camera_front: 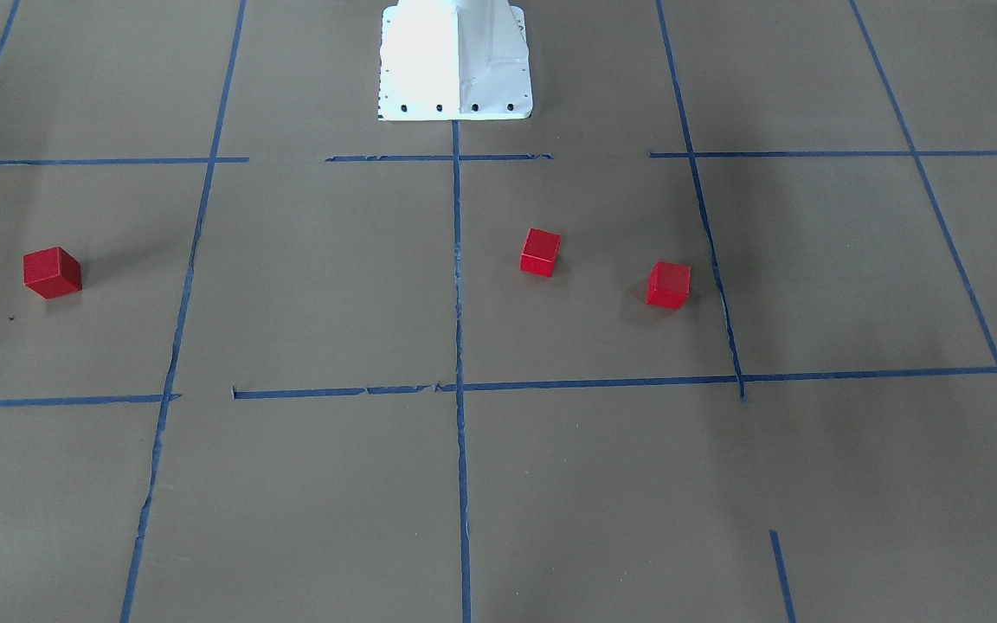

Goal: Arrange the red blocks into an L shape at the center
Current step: 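Lower the right gripper onto the red cube near the right arm and grasp it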

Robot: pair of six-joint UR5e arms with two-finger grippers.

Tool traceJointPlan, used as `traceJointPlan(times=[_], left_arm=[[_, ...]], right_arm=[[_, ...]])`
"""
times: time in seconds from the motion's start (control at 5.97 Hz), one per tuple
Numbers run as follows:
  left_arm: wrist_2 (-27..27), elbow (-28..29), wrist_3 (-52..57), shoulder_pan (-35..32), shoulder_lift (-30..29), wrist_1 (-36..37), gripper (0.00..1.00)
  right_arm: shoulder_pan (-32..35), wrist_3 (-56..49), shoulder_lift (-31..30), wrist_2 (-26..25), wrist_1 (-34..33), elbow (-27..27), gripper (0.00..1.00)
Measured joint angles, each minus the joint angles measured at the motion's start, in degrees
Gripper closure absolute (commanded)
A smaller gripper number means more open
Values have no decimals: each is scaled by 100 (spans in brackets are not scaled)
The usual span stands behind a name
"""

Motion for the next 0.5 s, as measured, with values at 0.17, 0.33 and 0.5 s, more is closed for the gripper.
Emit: traceJointPlan(times=[0.17,0.33,0.5], left_arm=[[0,2,2,0,3,0,0],[0,6,2,0,11,1,0],[0,6,2,0,17,1,0]], right_arm=[[-58,3,64,73,3,8,0],[-225,19,172,118,7,18,0],[-489,183,334,135,8,41,0]])
